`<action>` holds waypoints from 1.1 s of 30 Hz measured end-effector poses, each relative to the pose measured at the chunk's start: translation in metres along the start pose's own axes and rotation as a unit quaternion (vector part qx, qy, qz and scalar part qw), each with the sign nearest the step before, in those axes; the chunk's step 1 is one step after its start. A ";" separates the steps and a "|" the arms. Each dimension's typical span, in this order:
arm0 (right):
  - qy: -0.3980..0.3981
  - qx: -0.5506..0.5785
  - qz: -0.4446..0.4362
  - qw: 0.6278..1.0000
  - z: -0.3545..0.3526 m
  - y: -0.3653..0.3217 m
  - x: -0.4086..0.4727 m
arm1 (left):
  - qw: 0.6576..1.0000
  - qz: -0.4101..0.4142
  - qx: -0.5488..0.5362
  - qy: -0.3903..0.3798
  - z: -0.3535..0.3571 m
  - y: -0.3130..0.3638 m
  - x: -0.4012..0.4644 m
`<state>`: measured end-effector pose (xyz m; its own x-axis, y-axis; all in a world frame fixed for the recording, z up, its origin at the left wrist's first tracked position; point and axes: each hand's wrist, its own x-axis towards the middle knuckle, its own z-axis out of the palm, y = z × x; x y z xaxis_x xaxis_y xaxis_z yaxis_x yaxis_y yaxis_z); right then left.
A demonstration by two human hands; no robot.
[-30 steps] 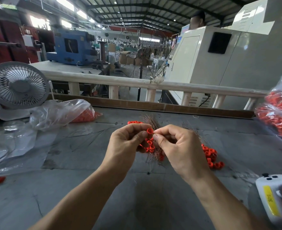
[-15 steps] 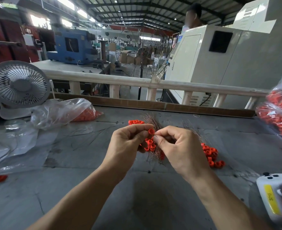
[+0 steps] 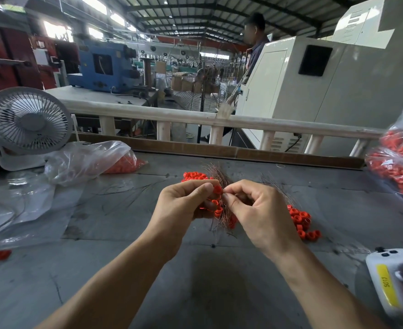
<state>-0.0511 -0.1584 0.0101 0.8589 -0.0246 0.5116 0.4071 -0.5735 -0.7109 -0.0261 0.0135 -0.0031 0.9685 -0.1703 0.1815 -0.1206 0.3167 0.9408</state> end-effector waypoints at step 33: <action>-0.026 0.135 0.027 0.990 0.003 -0.005 -0.002 | 0.998 -0.007 -0.053 -0.012 0.000 0.001 0.004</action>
<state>-0.0536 -0.1530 0.0107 0.8933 -0.0030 0.4495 0.4230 -0.3326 -0.8429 -0.0224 0.0133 -0.0017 0.9642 -0.1974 0.1771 -0.0824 0.4117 0.9076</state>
